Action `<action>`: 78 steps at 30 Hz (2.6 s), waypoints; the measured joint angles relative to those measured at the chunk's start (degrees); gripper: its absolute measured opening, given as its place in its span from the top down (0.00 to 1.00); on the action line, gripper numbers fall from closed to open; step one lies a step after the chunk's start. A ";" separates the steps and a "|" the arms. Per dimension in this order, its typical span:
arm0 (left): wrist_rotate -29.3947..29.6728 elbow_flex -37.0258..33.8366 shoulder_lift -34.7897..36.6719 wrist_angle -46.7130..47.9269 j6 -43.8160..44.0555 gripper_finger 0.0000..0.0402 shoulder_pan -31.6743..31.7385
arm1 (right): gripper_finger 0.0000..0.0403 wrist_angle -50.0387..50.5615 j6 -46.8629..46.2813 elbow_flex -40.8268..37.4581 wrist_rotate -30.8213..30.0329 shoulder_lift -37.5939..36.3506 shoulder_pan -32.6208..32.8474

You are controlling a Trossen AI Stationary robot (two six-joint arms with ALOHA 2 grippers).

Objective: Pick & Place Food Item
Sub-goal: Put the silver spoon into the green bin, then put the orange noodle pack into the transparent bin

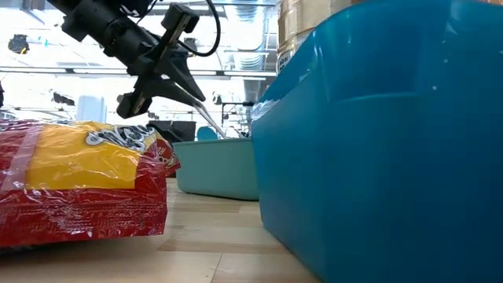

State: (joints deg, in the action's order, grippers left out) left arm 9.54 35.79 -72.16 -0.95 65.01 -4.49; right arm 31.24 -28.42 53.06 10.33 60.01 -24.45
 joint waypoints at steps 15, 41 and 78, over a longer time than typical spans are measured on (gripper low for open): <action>-2.57 0.00 0.00 0.13 -2.08 0.77 0.02 | 0.75 0.00 0.00 0.00 0.11 -0.02 0.00; -5.11 0.00 0.02 9.97 -1.75 0.74 0.04 | 0.75 0.02 0.00 0.00 0.13 0.00 0.02; 11.31 0.00 11.34 -14.68 -28.57 0.74 1.46 | 0.75 -0.01 0.57 -0.04 0.11 -0.02 0.04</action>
State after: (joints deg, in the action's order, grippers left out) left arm 20.85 35.79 -60.82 -15.63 36.44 -3.03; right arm 31.24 -27.86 53.01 10.44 59.99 -24.40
